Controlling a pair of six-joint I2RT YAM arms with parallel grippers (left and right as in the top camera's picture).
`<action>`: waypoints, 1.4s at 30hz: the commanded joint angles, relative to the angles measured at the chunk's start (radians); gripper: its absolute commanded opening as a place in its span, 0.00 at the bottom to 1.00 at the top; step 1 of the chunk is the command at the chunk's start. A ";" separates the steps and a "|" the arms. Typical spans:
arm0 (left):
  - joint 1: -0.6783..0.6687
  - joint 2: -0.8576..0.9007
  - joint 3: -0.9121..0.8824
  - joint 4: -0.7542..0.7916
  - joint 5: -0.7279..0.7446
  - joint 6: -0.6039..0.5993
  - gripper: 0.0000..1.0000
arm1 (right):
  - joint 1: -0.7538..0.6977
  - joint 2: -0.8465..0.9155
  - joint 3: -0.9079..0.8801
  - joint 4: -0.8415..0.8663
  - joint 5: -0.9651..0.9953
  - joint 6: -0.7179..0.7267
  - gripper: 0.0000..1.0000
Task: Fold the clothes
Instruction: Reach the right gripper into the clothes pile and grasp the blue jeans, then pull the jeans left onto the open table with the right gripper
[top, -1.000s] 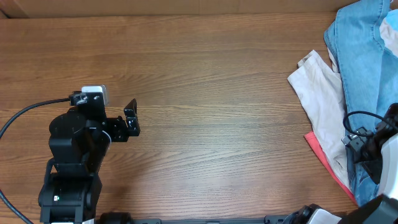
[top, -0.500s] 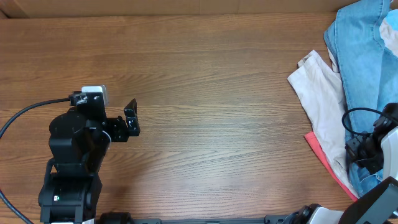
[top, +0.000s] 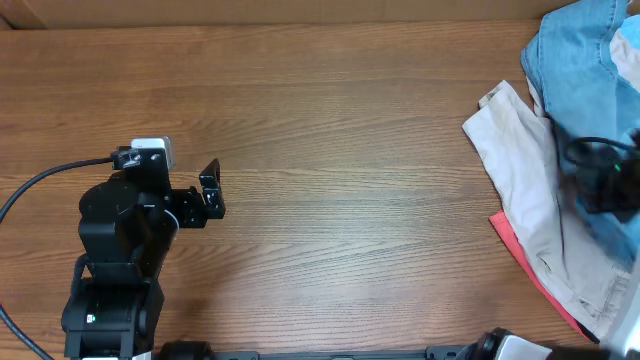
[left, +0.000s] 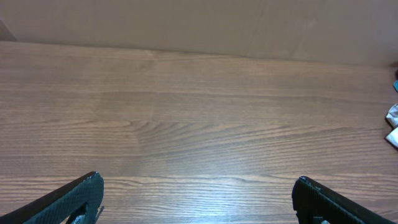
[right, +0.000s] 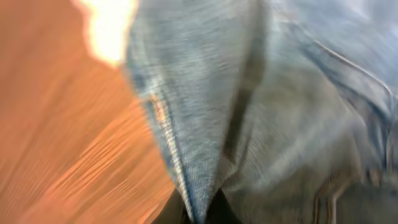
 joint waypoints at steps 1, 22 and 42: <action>0.006 0.002 0.026 0.005 0.014 0.007 1.00 | 0.206 -0.041 0.082 -0.015 -0.106 -0.015 0.04; 0.006 0.002 0.026 0.005 0.015 0.008 1.00 | 0.970 0.209 0.084 0.428 0.071 0.085 0.33; -0.023 0.385 0.026 0.115 0.141 -0.073 1.00 | 0.645 -0.174 0.148 0.216 0.276 0.071 1.00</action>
